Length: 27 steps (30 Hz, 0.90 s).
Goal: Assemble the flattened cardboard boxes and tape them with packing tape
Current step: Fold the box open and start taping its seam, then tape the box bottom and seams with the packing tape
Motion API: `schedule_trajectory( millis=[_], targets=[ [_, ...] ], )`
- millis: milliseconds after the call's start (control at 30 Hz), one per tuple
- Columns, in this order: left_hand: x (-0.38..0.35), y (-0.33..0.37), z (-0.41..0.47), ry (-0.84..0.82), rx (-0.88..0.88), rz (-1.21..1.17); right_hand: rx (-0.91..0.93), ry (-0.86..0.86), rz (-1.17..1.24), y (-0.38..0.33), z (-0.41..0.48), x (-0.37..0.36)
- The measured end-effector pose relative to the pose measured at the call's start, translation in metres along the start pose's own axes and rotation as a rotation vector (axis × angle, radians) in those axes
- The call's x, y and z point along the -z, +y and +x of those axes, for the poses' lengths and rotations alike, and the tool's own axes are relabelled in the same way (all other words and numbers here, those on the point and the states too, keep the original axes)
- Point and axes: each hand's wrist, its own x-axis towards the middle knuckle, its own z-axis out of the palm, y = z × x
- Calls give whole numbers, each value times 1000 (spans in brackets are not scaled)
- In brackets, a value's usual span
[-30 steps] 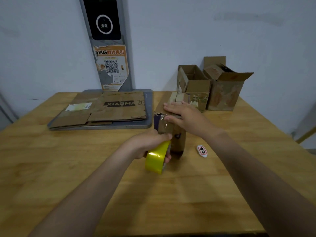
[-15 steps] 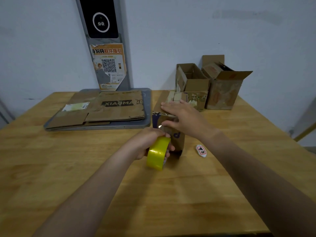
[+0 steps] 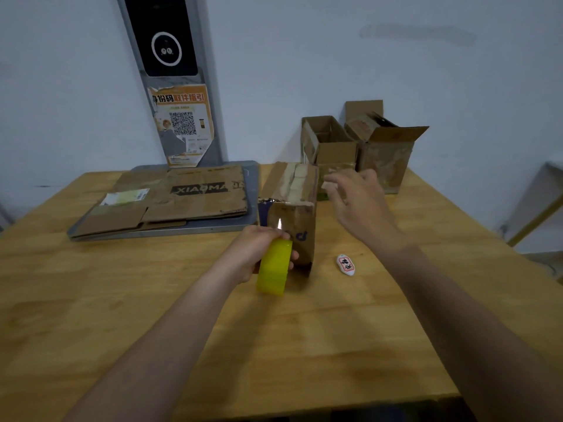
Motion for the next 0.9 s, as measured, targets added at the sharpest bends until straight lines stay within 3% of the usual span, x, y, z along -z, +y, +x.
schedule_trajectory(
  millis=[67, 200, 267, 467, 533, 667, 900],
  targets=[
    [-2, 0, -1, 20, 20, -8, -167, -150, -121, 19, -15, 0],
    [-6, 2, -5, 45, 34, -12, -441, -632, -205, 43, -48, -22],
    [-9, 4, -8, 53, 37, -3, -435, -660, -255, 48, -58, -37],
    [-12, 8, -14, 71, 51, 24, -368, -510, -321, 55, -69, -51],
    [-12, 9, -16, 66, 50, 24, -427, -497, -175, 59, -67, -47],
    [-11, 10, -18, 59, 55, 17, -779, -388, 611, 52, -58, -32],
    [-12, 10, -18, 58, 55, 21, -711, -203, 1074, 18, -45, 3]
  ],
)
